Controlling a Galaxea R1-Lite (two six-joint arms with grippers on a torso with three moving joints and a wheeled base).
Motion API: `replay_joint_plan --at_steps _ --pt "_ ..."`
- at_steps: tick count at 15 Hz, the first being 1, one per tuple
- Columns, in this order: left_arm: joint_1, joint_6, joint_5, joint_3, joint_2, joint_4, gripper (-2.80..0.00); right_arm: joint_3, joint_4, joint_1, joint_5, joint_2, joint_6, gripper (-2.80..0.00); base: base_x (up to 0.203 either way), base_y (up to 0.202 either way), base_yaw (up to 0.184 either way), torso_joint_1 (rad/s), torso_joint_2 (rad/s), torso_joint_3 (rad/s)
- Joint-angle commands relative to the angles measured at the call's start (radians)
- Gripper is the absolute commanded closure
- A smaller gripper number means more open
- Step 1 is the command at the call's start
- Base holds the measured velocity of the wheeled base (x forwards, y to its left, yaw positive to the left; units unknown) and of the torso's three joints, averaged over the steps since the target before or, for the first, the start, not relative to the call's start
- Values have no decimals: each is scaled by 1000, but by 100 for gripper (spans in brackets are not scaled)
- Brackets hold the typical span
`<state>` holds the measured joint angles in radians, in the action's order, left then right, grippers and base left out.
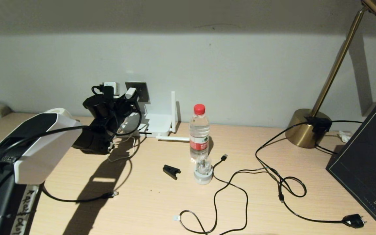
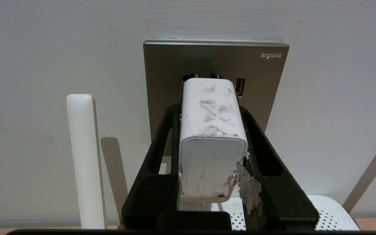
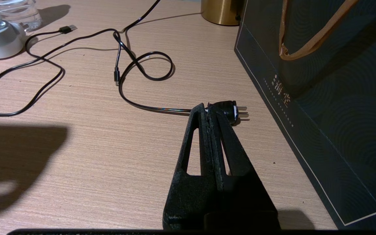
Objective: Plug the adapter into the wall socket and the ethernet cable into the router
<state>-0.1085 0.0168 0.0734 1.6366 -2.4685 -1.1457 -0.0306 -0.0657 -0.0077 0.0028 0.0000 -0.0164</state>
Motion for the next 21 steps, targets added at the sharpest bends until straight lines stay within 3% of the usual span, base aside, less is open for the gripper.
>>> replay_joint_plan --at_steps 1,21 --pt "1 0 0 -1 -1 -6 0 0 0 0 0 0 0 0 0 0 0 0 0 0" --pt "6 -1 2 -1 -3 -5 0 0 0 0 0 1 0 0 0 0 0 0 0 0"
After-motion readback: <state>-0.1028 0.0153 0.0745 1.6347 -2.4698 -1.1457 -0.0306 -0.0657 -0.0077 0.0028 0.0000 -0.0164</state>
